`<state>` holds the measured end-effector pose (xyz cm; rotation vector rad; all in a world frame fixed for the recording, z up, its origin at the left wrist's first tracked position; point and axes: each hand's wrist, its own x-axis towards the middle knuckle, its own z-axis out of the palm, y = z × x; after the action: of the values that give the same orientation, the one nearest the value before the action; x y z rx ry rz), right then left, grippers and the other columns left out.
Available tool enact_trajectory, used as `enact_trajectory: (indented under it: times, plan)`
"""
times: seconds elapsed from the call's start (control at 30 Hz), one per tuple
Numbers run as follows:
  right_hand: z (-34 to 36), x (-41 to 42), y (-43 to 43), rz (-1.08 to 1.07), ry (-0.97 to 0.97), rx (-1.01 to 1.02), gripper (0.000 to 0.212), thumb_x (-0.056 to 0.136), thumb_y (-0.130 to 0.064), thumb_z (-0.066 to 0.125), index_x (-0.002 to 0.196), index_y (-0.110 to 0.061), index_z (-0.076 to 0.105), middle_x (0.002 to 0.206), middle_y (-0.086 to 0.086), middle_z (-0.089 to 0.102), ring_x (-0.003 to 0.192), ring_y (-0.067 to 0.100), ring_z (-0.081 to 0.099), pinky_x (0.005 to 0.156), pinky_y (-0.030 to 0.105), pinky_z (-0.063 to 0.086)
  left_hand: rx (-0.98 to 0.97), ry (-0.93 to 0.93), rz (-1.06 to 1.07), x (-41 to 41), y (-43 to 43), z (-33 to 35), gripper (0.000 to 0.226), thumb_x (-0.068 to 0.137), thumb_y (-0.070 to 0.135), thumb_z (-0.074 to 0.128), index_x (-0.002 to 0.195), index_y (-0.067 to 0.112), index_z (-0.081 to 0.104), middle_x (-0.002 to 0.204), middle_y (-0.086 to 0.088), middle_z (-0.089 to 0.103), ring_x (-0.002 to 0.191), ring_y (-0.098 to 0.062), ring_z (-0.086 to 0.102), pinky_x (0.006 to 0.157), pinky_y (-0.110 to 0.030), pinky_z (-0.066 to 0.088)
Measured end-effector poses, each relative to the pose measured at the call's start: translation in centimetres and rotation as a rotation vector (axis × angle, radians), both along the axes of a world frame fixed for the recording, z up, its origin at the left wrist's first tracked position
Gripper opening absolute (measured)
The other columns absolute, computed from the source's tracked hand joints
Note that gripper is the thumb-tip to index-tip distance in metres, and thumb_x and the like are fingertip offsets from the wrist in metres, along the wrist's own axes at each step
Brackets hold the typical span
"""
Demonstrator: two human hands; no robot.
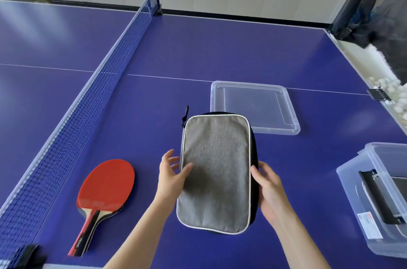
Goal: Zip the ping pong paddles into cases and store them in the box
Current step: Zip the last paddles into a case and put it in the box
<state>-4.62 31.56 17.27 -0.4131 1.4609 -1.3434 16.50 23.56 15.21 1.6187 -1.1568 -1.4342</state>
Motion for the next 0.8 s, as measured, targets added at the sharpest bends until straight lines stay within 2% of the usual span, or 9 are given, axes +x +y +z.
enact_trajectory:
  times: [0.1, 0.17, 0.27, 0.37, 0.43, 0.5, 0.63, 0.7, 0.8]
  plan:
    - [-0.1, 1.2, 0.0, -0.063, 0.053, -0.036, 0.010, 0.095, -0.010, 0.055, 0.103, -0.007, 0.060, 0.088, 0.005, 0.070, 0.083, 0.020, 0.063, 0.073, 0.035, 0.049, -0.105, -0.210, -0.196, -2.3, 2.3, -0.2, 0.084, 0.079, 0.042, 0.074, 0.147, 0.025, 0.028, 0.144, 0.005, 0.030, 0.135, -0.012, 0.030, 0.113, -0.035, 0.029]
    - [-0.1, 1.9, 0.2, -0.082, 0.064, -0.053, 0.009, 0.095, -0.008, 0.054, 0.102, -0.007, 0.059, 0.085, 0.002, 0.071, 0.079, 0.017, 0.063, 0.067, 0.028, 0.048, -0.152, -0.179, -0.364, -4.2, 4.4, 0.3, 0.083, 0.077, 0.053, 0.071, 0.145, 0.028, 0.031, 0.145, 0.009, 0.032, 0.135, -0.007, 0.030, 0.111, -0.025, 0.027]
    - [-0.1, 2.3, 0.3, -0.082, 0.073, -0.046, 0.007, 0.095, -0.011, 0.055, 0.097, -0.010, 0.061, 0.089, 0.005, 0.072, 0.082, 0.018, 0.064, 0.072, 0.032, 0.048, -0.160, -0.182, -0.509, -5.9, 6.2, 0.3, 0.090, 0.068, 0.078, 0.055, 0.143, 0.035, 0.031, 0.153, 0.012, 0.025, 0.141, -0.005, 0.023, 0.110, -0.020, 0.023]
    - [-0.2, 2.4, 0.5, -0.067, 0.119, -0.028, 0.011, 0.096, -0.015, 0.054, 0.089, -0.012, 0.062, 0.088, 0.005, 0.068, 0.082, 0.017, 0.060, 0.071, 0.031, 0.045, -0.155, -0.204, -0.521, -6.2, 6.4, 0.1, 0.078, 0.081, 0.057, 0.062, 0.146, 0.031, 0.028, 0.155, 0.012, 0.021, 0.142, -0.004, 0.021, 0.111, -0.018, 0.021]
    - [-0.4, 2.6, 0.6, -0.050, 0.152, -0.031, 0.014, 0.097, -0.016, 0.052, 0.089, -0.009, 0.061, 0.087, 0.007, 0.066, 0.081, 0.017, 0.058, 0.068, 0.028, 0.046, -0.163, -0.199, -0.516, -6.2, 6.4, 0.1, 0.072, 0.085, 0.047, 0.065, 0.146, 0.030, 0.029, 0.152, 0.014, 0.026, 0.139, -0.002, 0.026, 0.107, -0.015, 0.024]
    - [-0.7, 2.7, 0.8, -0.027, 0.199, -0.053, 0.014, 0.097, -0.013, 0.052, 0.088, -0.007, 0.061, 0.085, 0.009, 0.064, 0.081, 0.017, 0.058, 0.074, 0.032, 0.047, -0.158, -0.193, -0.498, -6.0, 6.3, 0.3, 0.067, 0.086, 0.042, 0.066, 0.144, 0.033, 0.034, 0.146, 0.017, 0.034, 0.131, 0.003, 0.033, 0.104, -0.015, 0.029]
    - [-1.0, 2.4, 0.9, -0.012, 0.262, -0.061, 0.014, 0.098, -0.010, 0.049, 0.089, -0.007, 0.060, 0.079, 0.002, 0.065, 0.075, 0.012, 0.057, 0.072, 0.028, 0.046, -0.145, -0.128, -0.422, -4.9, 6.3, 0.3, 0.057, 0.084, 0.032, 0.070, 0.133, 0.041, 0.044, 0.130, 0.026, 0.047, 0.118, 0.015, 0.040, 0.100, -0.026, 0.043]
    - [-1.0, 1.6, 1.0, -0.012, 0.292, -0.056, 0.014, 0.098, -0.010, 0.049, 0.090, -0.008, 0.061, 0.080, 0.002, 0.066, 0.075, 0.010, 0.059, 0.070, 0.025, 0.047, -0.169, -0.074, -0.322, -4.0, 6.2, 0.4, 0.049, 0.084, 0.018, 0.068, 0.124, 0.040, 0.051, 0.123, 0.027, 0.054, 0.117, 0.010, 0.048, 0.093, -0.027, 0.050]
    - [-1.4, -0.6, 1.1, -0.025, 0.343, -0.021, 0.014, 0.098, -0.012, 0.048, 0.091, -0.011, 0.060, 0.081, 0.000, 0.066, 0.072, 0.010, 0.057, 0.067, 0.024, 0.045, -0.221, -0.077, -0.103, -1.6, 5.5, 0.6, 0.049, 0.086, -0.002, 0.056, 0.114, 0.039, 0.057, 0.108, 0.023, 0.063, 0.101, 0.001, 0.060, 0.076, -0.018, 0.052]
